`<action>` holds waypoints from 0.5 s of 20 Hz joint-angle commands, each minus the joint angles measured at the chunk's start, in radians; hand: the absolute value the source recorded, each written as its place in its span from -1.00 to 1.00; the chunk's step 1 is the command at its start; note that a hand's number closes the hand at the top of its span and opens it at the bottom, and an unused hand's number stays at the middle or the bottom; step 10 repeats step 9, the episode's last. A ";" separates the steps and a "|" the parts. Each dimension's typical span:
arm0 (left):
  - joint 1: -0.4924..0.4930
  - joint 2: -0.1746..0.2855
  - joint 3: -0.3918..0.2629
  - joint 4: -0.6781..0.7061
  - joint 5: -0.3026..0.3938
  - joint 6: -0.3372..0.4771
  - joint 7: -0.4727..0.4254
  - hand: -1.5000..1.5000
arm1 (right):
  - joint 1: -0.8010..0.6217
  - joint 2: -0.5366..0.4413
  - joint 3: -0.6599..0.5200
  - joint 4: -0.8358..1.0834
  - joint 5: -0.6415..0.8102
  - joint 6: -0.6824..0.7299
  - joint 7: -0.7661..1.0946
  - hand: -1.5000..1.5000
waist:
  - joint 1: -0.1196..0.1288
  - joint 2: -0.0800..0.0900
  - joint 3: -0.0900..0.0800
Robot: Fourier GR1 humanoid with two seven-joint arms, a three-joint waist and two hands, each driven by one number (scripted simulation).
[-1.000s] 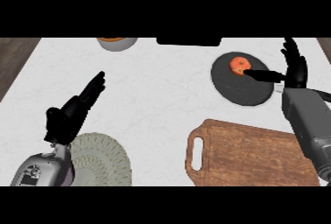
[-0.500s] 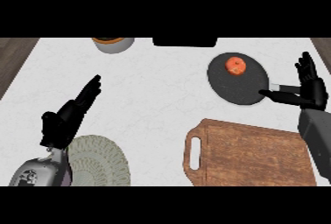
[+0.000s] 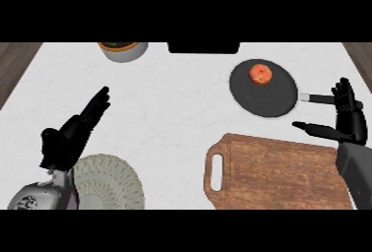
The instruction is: Pick the squash from the cutting board and place it in the pan
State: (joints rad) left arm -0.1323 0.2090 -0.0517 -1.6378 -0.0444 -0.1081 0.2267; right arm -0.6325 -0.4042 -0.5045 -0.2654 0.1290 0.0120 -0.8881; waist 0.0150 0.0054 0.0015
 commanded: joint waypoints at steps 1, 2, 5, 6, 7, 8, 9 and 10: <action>-0.038 -0.010 0.029 0.068 -0.009 -0.005 -0.023 0.00 | 0.075 0.027 0.027 -0.037 -0.011 0.005 -0.058 -1.00 | -0.010 -0.003 -0.001; -0.045 -0.008 0.035 0.093 -0.014 -0.012 -0.046 0.00 | 0.102 0.053 0.035 -0.101 -0.031 0.007 -0.040 -1.00 | -0.018 -0.006 -0.002; 0.032 -0.025 0.010 0.025 -0.045 -0.003 -0.065 0.00 | 0.145 0.054 0.045 -0.095 -0.041 0.002 -0.090 -1.00 | -0.009 -0.004 -0.001; -0.020 -0.021 0.039 0.054 -0.024 -0.022 -0.033 0.00 | 0.169 0.085 0.076 -0.183 -0.052 -0.011 -0.035 -1.00 | -0.015 -0.006 -0.002; -0.076 -0.022 0.048 0.067 -0.008 -0.026 0.016 0.00 | 0.182 0.084 0.077 -0.151 -0.044 -0.005 -0.064 -1.00 | -0.015 -0.005 -0.001; -0.014 -0.049 0.015 0.059 -0.050 -0.002 -0.036 0.00 | 0.209 0.071 0.080 -0.200 -0.060 0.000 -0.055 -1.00 | -0.015 -0.006 -0.002; 0.027 -0.022 0.039 0.021 -0.036 -0.020 -0.034 0.00 | 0.240 0.087 0.090 -0.284 -0.074 -0.021 0.005 -1.00 | -0.018 -0.008 -0.002; 0.027 -0.022 0.039 0.021 -0.036 -0.020 -0.034 0.00 | 0.240 0.087 0.090 -0.284 -0.074 -0.021 0.005 -1.00 | -0.018 -0.008 -0.002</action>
